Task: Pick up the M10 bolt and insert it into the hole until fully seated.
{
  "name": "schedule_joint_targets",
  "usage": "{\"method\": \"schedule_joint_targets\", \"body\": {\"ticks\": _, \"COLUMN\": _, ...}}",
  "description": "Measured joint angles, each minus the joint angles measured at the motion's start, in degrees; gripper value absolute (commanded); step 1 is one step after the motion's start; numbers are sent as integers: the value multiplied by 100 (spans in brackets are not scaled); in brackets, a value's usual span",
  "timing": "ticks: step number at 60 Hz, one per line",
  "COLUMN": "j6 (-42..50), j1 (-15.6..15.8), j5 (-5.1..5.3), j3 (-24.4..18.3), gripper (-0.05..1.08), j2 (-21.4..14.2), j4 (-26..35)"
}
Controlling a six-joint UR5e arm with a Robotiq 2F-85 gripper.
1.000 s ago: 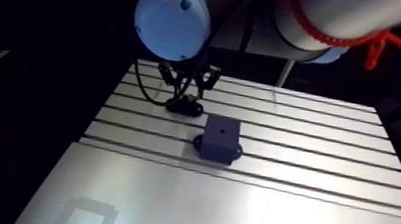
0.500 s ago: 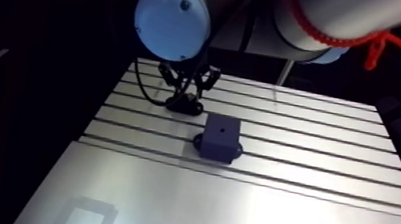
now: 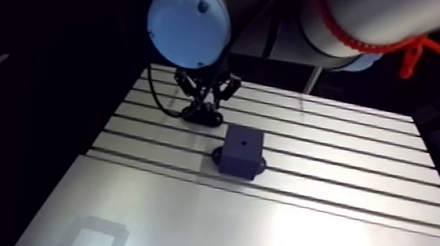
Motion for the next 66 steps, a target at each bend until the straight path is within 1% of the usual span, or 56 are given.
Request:
{"method": "schedule_joint_targets", "body": {"ticks": 16, "j6": 4, "j1": 0, "j5": 0, "j3": 6, "gripper": 62, "j2": 0, "j4": 0}}
{"method": "schedule_joint_targets", "body": {"ticks": 20, "j6": 4, "j1": 0, "j5": 0, "j3": 8, "gripper": 65, "j2": 0, "j4": 0}}
{"method": "schedule_joint_targets", "body": {"ticks": 54, "j6": 3, "j1": 0, "j5": 0, "j3": 7, "gripper": 69, "j2": 1, "j4": -1}}
{"method": "schedule_joint_targets", "body": {"ticks": 66, "j6": -2, "j1": 0, "j5": 0, "j3": 10, "gripper": 73, "j2": 1, "j4": -5}}
